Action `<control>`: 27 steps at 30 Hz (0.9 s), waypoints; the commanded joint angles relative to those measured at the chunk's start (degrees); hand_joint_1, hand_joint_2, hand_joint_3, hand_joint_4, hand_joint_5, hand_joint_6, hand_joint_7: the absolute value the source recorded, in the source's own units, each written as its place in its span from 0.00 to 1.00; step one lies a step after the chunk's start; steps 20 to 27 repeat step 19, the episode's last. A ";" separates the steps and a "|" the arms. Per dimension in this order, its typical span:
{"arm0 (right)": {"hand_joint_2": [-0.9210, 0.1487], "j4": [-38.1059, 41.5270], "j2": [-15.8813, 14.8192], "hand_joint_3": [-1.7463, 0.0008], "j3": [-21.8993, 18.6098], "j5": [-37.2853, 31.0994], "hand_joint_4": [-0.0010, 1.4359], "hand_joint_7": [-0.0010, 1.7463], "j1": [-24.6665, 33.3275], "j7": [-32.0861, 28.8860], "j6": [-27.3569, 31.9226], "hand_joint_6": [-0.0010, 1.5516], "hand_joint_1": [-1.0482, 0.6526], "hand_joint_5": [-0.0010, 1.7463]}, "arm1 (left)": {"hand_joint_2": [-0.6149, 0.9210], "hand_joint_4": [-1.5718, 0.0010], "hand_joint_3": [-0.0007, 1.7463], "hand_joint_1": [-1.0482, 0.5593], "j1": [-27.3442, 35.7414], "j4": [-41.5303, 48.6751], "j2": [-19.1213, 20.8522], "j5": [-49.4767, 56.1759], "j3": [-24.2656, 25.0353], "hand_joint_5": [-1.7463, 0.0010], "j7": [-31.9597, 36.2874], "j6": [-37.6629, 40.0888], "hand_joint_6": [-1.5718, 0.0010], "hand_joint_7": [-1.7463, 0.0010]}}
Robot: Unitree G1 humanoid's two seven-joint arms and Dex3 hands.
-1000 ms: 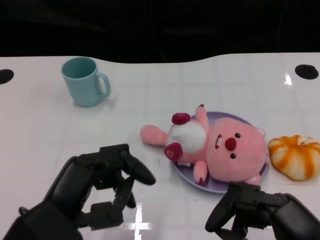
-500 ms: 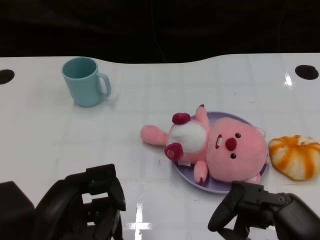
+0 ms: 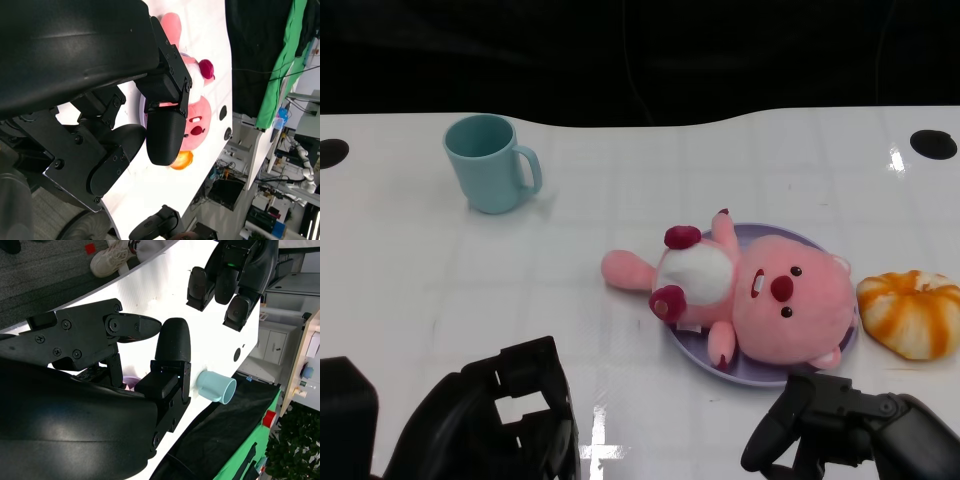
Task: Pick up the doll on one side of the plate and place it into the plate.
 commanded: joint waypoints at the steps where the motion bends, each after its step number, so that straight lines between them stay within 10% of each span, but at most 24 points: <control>1: 0.00 -0.62 -0.70 0.80 -1.04 0.53 0.47 0.73 0.30 0.23 -0.83 0.39 0.47 0.90 | 0.60 0.39 0.90 0.58 -0.10 0.11 0.04 -0.92 0.75 0.00 0.99 0.79 0.50 0.03; 27: 0.00 -0.02 -0.50 0.80 -1.45 0.81 0.46 0.73 0.38 0.64 -1.33 0.39 0.48 0.91 | 0.61 0.40 0.88 0.58 -0.51 0.74 0.02 -0.89 0.91 0.00 0.84 0.09 0.50 0.05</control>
